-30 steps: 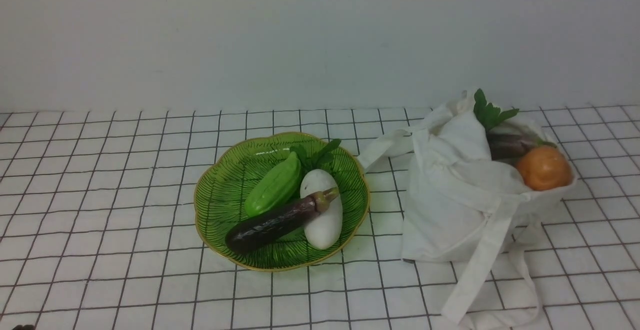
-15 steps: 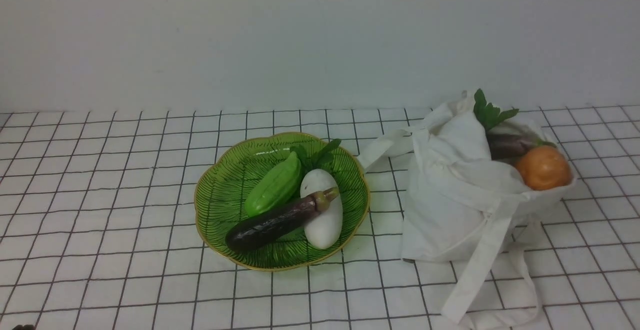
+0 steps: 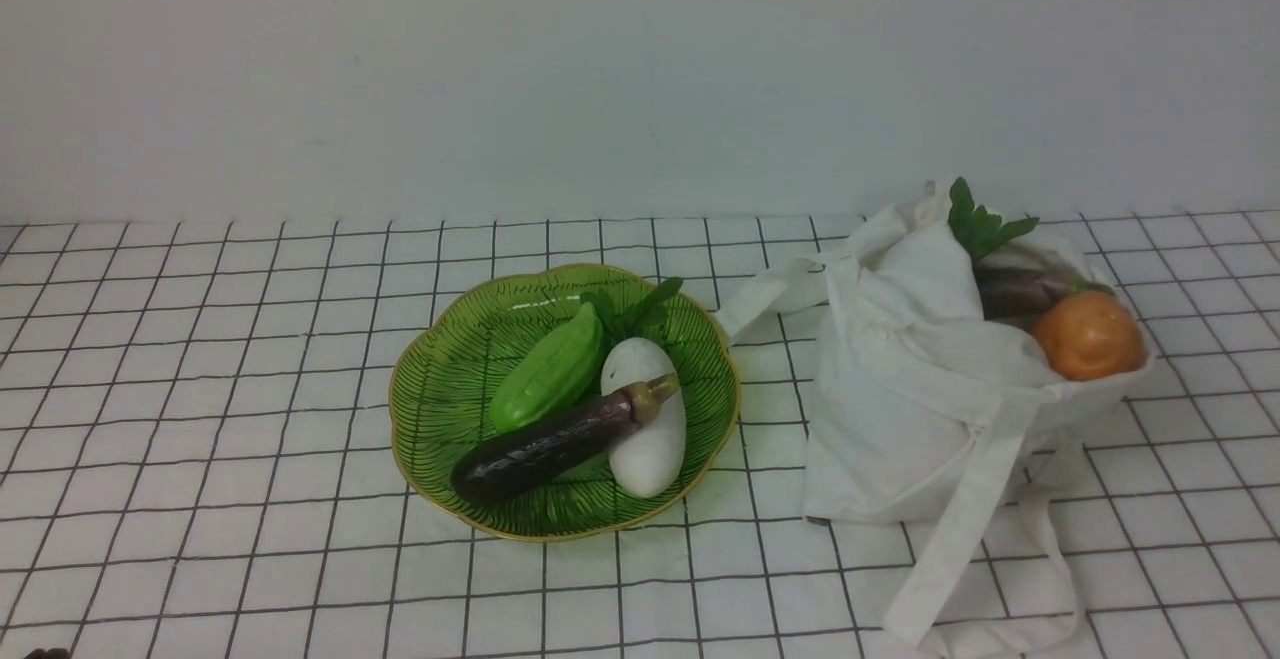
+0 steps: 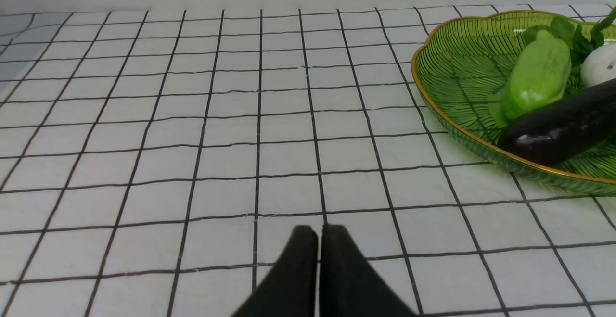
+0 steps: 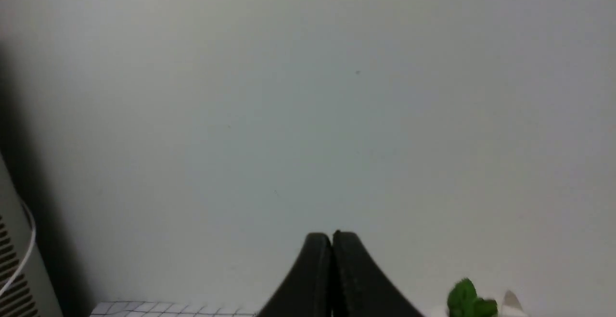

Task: Take vegetables from bag on white checkered tablecloth place on plate.

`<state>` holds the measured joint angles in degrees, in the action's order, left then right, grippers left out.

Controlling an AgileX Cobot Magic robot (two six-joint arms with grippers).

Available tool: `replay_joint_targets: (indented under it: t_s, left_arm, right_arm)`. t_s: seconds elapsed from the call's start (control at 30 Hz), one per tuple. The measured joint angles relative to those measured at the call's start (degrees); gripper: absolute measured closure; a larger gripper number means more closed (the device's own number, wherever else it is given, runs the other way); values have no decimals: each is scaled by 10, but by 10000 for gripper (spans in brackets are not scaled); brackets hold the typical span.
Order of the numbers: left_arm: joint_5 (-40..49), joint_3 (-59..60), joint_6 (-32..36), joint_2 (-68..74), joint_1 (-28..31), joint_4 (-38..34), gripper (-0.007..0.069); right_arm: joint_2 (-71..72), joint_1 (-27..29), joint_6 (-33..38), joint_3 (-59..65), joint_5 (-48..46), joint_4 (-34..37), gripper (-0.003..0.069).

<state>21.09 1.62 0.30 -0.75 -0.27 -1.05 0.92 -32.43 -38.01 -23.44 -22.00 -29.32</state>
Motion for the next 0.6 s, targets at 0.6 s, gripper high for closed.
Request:
replay_joint_targets:
  t_s: [0.6]
  left_arm:
    - [0, 0, -3, 0, 0, 0, 632]
  right_arm:
    - [0, 27, 346, 45, 49, 304, 673]
